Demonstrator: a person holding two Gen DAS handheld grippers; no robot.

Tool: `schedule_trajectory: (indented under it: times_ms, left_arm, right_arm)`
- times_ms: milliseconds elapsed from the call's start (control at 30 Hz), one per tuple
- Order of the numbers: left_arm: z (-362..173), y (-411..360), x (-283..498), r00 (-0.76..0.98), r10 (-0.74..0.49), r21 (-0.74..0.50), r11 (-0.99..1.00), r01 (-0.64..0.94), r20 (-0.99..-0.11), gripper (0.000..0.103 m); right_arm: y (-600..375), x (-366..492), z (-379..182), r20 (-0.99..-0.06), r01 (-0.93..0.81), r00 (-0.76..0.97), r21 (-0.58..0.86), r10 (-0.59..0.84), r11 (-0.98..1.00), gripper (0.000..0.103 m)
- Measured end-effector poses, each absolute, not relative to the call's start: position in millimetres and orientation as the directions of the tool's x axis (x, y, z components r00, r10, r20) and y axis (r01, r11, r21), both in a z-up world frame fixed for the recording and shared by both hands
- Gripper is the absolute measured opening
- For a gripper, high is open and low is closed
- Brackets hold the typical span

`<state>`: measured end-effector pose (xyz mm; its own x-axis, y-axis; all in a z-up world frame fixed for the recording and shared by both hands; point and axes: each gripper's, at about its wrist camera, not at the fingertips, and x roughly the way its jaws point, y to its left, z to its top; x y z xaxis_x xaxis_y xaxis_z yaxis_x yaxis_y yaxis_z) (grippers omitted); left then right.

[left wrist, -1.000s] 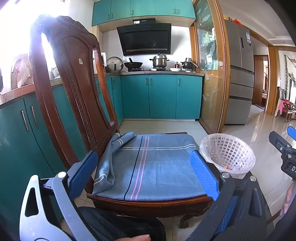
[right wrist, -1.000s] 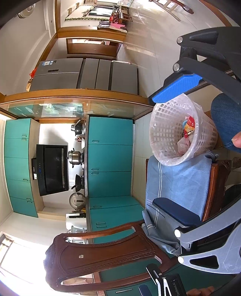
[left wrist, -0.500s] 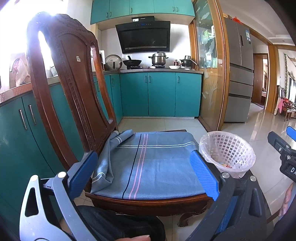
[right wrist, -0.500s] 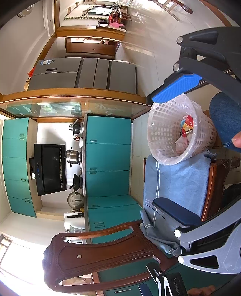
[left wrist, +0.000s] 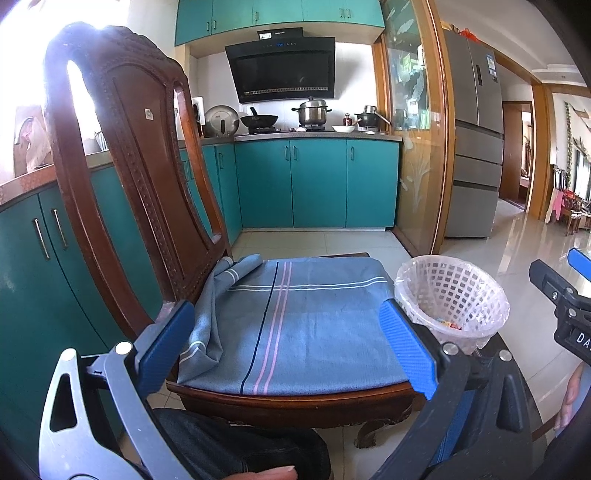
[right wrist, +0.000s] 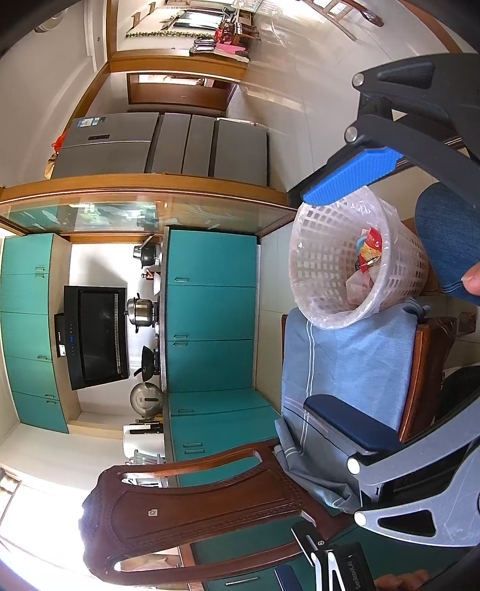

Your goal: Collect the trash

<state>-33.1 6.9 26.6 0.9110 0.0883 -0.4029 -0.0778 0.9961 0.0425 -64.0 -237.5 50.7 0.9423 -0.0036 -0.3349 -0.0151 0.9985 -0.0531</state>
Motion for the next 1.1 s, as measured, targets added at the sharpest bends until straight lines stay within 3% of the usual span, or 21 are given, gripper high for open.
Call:
schedule_trajectory:
  times_ms: [933,1100]
  left_arm:
    - [12,11,-10,0.873,0.086,0.037,0.996,-0.078,-0.480,0.100]
    - [-5,24,13,0.827,0.167,0.095,0.986,-0.138,-0.537,0.100]
  right_arm:
    - [-232,-48,37,-0.379,-0.045,0.925,-0.049,0.024,0.998,0.100]
    - [-221,-43,43,-0.406,-0.143,0.904,0.003,0.132,0.990,0.100]
